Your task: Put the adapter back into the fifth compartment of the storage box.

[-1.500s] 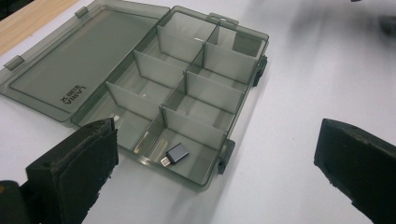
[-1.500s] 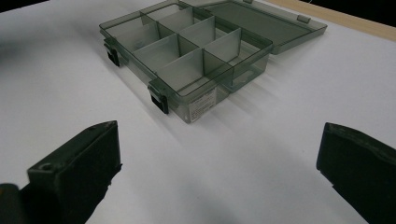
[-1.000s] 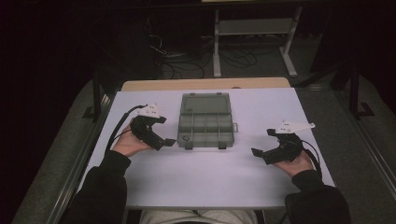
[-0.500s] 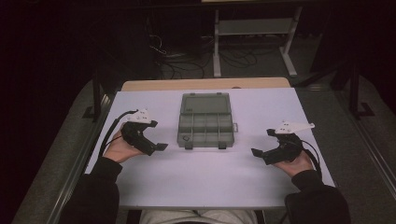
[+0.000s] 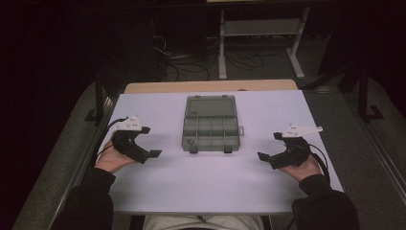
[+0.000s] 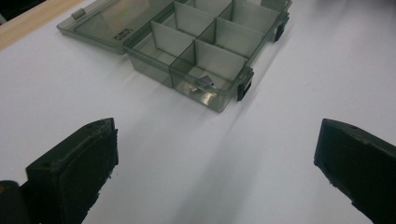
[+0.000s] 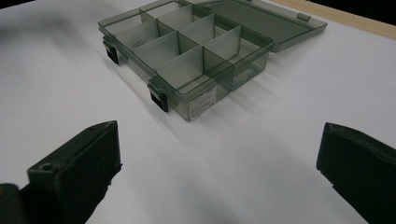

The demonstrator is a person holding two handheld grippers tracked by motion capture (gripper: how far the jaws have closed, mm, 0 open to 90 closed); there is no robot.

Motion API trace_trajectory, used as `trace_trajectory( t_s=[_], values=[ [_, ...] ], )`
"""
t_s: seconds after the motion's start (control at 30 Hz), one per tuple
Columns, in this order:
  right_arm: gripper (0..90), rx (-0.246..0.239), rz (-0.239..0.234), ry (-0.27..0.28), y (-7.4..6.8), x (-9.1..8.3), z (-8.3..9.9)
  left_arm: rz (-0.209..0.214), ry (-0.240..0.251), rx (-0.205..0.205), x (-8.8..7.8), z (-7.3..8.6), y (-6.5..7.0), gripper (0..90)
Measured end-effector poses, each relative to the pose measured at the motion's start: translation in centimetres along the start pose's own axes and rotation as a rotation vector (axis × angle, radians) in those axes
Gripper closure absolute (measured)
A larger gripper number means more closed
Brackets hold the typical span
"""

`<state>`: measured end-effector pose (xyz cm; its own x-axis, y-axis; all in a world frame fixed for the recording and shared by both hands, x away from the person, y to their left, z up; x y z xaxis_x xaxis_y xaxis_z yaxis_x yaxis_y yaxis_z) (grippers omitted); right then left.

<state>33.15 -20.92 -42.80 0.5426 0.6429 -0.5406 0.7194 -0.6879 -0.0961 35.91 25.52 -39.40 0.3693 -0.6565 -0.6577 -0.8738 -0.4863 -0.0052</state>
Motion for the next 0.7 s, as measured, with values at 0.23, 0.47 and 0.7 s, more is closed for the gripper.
trace_trajectory(
  t_s=[0.23, 0.47, 0.7],
  values=[
    [0.0, 0.0, 0.0, 0.0, 0.0, 0.0, 0.0, -0.019, 0.025, -0.018, -0.8, 0.8, -0.3, 0.0],
    [0.0, 0.0, 0.0, -0.001, 0.0, 0.0, 0.0, -0.038, 0.031, -0.036, -1.4, 2.0, -0.4, 0.0],
    [0.0, 0.001, -0.001, 0.001, -0.1, -0.1, 0.0, -0.065, 0.052, -0.066, -2.3, 3.4, -0.5, 0.0]
  ],
)
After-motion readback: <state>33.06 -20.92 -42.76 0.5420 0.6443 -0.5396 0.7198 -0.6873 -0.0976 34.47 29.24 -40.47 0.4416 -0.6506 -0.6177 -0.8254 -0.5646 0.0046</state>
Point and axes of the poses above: each handheld gripper's, and its own axes: x roughly forward along the jaws, z roughly out of its underside, y roughly to its right, the point moved 3 cm from there along x, roughly forward along the jaws, and after that the axes turned 1 degree about x, right-handed, at the moved point
